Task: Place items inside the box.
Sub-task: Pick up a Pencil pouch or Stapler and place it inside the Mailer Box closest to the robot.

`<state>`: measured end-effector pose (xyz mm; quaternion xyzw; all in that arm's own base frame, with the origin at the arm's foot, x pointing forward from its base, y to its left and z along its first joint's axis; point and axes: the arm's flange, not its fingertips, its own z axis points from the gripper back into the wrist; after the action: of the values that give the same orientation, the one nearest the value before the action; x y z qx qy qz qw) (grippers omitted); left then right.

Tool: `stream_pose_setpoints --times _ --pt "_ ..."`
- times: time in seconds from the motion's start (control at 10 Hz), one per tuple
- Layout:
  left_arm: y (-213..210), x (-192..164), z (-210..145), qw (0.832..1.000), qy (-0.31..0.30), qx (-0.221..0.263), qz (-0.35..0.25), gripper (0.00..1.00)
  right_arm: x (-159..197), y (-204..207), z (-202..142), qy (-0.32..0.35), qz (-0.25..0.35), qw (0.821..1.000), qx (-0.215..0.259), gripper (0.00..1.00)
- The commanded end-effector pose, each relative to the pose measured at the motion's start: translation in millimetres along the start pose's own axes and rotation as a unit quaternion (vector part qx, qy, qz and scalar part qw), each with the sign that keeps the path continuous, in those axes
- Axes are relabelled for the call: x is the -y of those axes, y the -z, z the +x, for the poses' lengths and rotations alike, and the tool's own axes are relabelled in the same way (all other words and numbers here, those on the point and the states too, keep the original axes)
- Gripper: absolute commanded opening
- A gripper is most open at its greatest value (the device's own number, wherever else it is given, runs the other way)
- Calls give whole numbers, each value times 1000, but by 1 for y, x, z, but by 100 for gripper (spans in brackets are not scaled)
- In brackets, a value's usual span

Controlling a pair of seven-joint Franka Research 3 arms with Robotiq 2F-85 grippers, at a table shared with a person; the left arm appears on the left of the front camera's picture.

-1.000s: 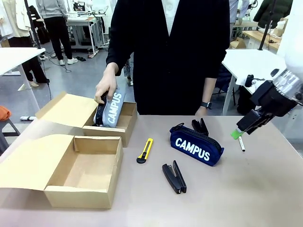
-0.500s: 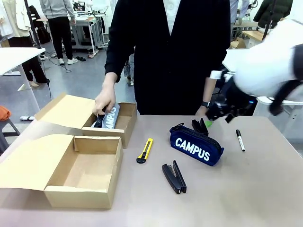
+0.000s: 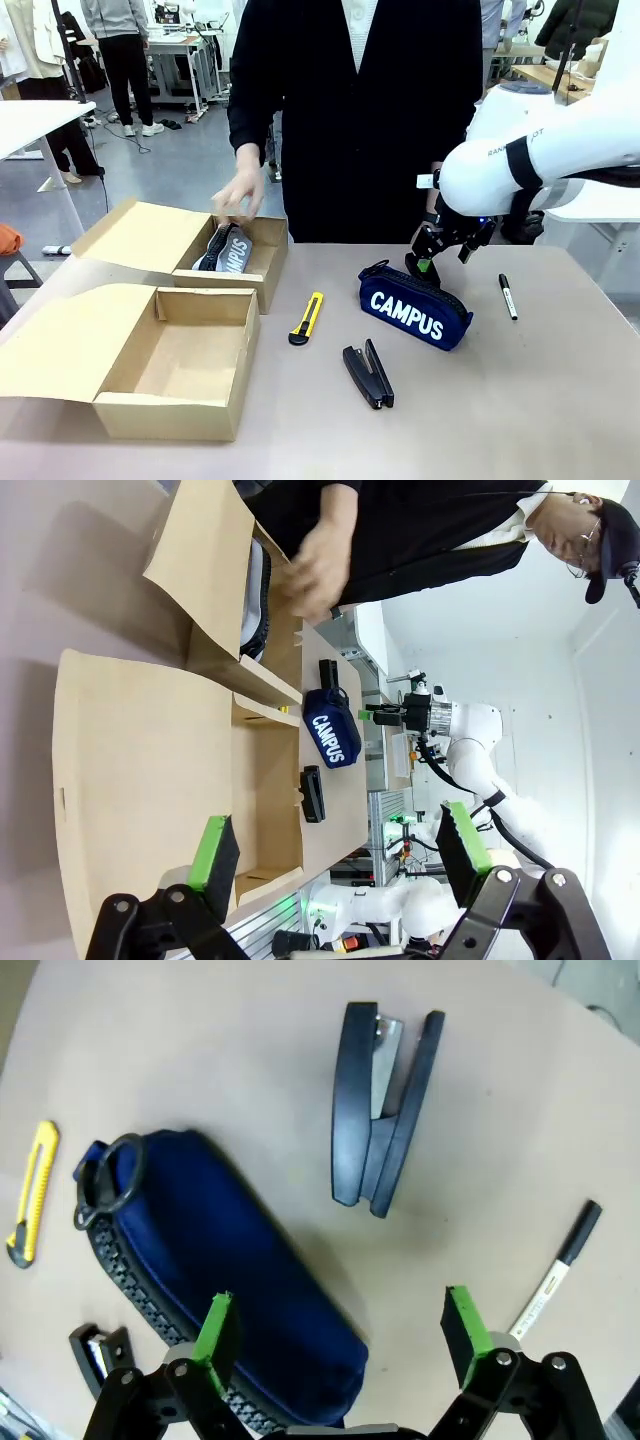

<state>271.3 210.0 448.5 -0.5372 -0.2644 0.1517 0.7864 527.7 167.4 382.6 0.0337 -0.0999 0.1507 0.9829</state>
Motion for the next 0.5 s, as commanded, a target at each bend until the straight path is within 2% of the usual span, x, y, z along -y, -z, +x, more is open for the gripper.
stream_pose_setpoints --times 0.0,0.1,0.2,0.4 --pt "0 1 0 1000 11 5 -10 100 2 9 8 10 26 997 -70 100" --pt "0 1 0 1000 11 5 -10 100 7 22 21 29 37 996 -78 100" --pt "0 1 0 1000 11 5 -10 100 7 26 31 57 29 996 -64 100" --pt "0 1 0 1000 11 5 -10 100 3 29 43 71 31 996 -50 100"
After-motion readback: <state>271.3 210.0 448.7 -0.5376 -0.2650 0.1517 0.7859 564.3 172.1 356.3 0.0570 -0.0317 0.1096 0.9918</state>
